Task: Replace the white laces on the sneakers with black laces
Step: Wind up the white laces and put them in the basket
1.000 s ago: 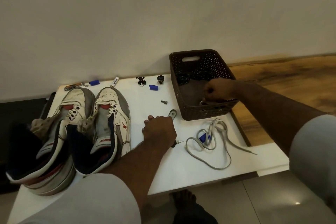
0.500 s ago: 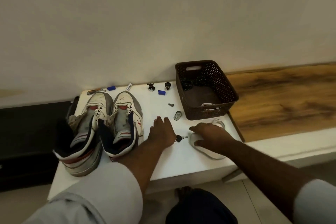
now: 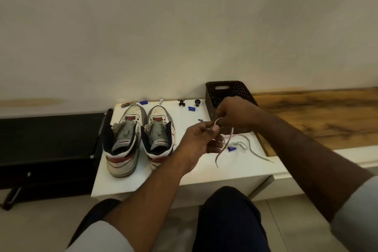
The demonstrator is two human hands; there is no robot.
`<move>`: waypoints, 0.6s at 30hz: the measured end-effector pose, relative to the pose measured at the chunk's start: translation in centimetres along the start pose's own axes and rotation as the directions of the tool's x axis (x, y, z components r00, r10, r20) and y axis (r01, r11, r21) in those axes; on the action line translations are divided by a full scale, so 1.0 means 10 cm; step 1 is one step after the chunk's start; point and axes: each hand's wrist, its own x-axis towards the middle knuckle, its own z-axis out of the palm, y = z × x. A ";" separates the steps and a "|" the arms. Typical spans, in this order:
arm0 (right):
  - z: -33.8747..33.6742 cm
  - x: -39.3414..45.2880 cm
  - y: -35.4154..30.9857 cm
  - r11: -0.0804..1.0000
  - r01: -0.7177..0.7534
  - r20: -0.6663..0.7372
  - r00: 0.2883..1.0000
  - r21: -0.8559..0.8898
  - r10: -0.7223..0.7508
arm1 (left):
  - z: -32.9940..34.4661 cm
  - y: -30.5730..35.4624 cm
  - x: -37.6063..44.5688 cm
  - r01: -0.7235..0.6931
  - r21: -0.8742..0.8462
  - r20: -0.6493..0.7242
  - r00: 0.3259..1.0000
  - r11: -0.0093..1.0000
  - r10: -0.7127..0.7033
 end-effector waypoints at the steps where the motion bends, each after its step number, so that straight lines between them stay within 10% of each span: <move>1: -0.09 -0.04 -0.05 0.998 0.023 0.026 0.999 0.065 -0.025 | -0.03 0.06 -0.07 -0.033 -0.004 -0.074 0.997 0.999 0.033; 7: -0.40 -0.30 -0.21 0.881 0.110 -0.038 0.994 0.461 -0.105 | -0.42 0.51 -0.51 -0.233 0.105 -0.312 0.915 0.967 0.255; 13: -0.40 -0.40 -0.34 0.714 0.141 -0.056 0.988 0.685 -0.142 | -1.14 0.83 -0.91 -0.144 0.354 -0.555 0.763 0.924 0.332; 18: 0.14 -0.20 -0.68 0.612 0.112 0.036 0.974 0.783 -0.225 | -1.21 0.69 -1.00 0.004 0.408 -0.484 0.849 0.913 0.212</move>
